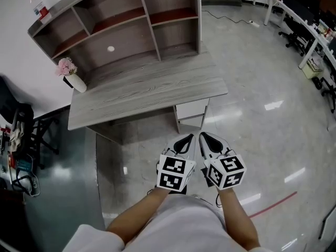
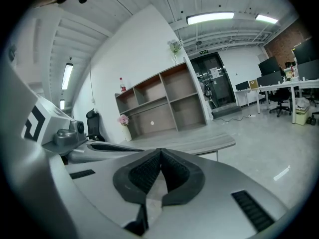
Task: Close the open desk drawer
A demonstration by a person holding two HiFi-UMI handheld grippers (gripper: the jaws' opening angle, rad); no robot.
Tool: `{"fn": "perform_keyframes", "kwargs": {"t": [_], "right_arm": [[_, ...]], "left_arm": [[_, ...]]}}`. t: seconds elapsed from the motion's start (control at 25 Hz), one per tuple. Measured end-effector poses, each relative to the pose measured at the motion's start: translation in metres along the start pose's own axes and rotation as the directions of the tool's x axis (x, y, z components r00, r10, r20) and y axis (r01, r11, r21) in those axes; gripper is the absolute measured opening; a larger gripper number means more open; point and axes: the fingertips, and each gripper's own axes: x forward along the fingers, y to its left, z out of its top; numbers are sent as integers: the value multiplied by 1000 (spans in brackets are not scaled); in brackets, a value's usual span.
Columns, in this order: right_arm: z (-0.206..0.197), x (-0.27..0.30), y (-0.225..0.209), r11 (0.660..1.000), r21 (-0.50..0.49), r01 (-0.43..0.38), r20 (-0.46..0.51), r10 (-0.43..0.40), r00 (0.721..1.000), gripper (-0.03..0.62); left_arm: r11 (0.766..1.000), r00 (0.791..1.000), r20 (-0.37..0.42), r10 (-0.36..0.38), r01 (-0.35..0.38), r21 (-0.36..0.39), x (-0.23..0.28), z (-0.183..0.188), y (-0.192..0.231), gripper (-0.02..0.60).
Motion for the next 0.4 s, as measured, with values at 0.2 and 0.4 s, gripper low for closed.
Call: {"fn": "perform_keyframes", "kwargs": {"t": [0.2, 0.4], "right_arm": [[0, -1, 5, 1000, -13, -1, 3, 1, 1000, 2], [-3, -1, 7, 1000, -11, -3, 4, 3, 1000, 2]], "left_arm": [[1000, 1000, 1, 0, 0, 0, -4, -1, -1, 3], [1000, 1000, 6, -4, 4, -9, -4, -6, -2, 3]]}}
